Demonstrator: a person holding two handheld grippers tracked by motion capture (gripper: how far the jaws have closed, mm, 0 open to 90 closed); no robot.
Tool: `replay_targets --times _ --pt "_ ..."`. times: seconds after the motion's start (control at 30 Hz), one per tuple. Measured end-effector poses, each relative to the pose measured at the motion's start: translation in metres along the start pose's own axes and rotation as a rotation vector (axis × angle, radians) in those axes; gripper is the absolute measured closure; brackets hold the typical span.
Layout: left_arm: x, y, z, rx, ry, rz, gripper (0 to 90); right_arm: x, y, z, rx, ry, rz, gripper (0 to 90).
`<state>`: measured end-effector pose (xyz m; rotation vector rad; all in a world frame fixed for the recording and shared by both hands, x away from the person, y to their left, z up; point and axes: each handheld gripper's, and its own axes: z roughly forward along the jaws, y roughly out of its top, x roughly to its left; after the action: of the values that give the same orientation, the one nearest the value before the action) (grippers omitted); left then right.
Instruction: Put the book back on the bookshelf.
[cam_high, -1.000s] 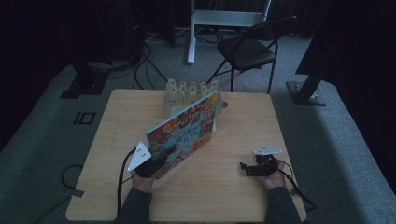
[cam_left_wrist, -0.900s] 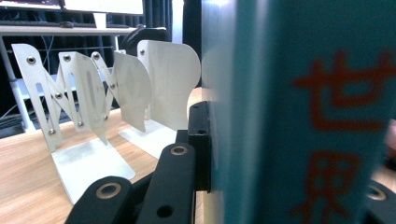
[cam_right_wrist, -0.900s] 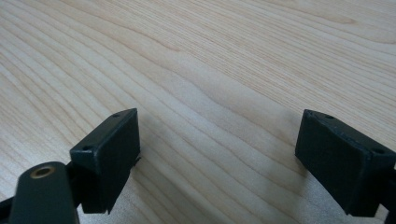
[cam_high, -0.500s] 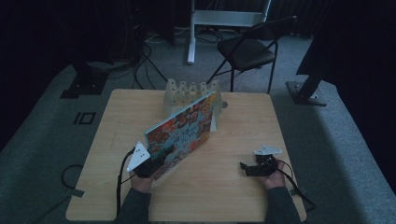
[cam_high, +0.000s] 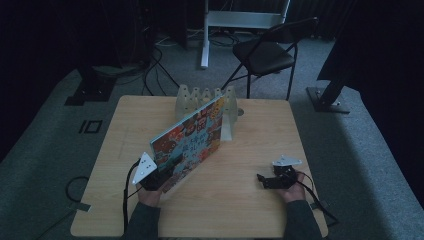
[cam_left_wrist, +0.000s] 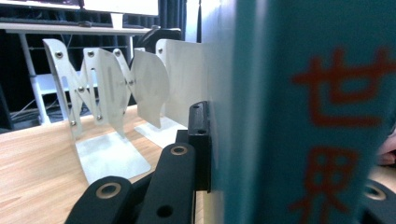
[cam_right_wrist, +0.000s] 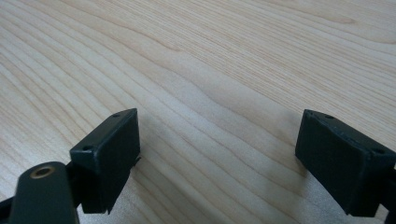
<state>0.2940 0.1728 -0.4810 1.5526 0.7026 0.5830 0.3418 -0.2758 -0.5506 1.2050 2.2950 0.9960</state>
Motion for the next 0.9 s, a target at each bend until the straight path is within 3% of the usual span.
replay_targets --times 0.9 --pt "0.0077 -0.0006 -0.0072 -0.004 0.04 -0.015 81.2 0.0 0.0 0.0 0.0 -0.001 0.0 13.6"
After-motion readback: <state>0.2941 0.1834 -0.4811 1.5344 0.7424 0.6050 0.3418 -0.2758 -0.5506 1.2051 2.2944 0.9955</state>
